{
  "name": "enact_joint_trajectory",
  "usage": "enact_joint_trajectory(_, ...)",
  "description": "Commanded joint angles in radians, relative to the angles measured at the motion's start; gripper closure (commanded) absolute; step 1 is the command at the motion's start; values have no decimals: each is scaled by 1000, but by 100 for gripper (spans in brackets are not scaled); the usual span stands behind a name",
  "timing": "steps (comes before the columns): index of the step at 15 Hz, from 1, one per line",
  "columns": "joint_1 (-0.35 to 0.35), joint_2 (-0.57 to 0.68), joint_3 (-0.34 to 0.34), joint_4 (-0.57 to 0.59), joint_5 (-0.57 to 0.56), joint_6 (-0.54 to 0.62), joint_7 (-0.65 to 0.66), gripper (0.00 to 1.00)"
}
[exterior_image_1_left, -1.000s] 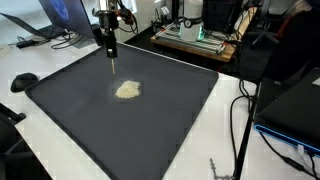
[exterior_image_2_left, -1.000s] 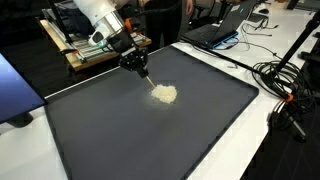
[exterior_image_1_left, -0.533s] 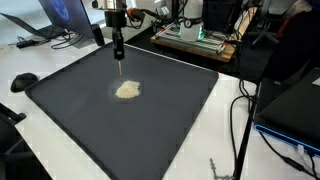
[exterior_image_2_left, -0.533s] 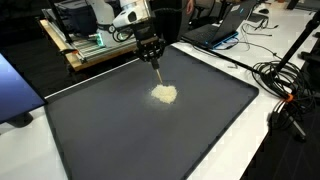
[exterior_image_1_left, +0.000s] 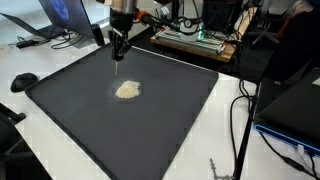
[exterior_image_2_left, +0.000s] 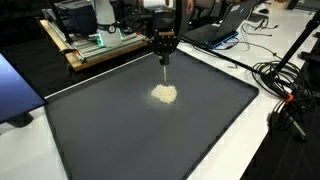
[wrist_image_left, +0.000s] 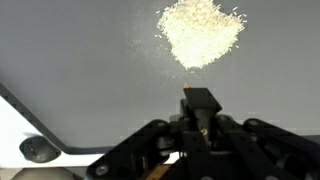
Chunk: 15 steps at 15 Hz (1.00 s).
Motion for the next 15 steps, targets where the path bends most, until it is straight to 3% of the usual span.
enact_joint_trajectory(1, 228, 30, -171, 68, -282, -115, 188, 97)
enact_joint_trajectory(4, 353, 35, -209, 103, -427, -271, 265, 97)
enact_joint_trajectory(5, 296, 15, -115, 120, -498, -347, 307, 97)
enact_joint_trajectory(6, 287, 17, -70, 133, -513, -412, 309, 97)
enact_joint_trajectory(8, 207, 2, 78, 150, -503, -516, 268, 97)
enact_joint_trajectory(9, 151, -16, 109, 136, -535, -470, 320, 88)
enact_joint_trajectory(10, 121, -15, 167, 144, -533, -505, 320, 88)
enact_joint_trajectory(14, 88, -13, 210, 152, -532, -525, 313, 88)
enact_joint_trajectory(15, 92, 22, 216, 169, -535, -537, 332, 97)
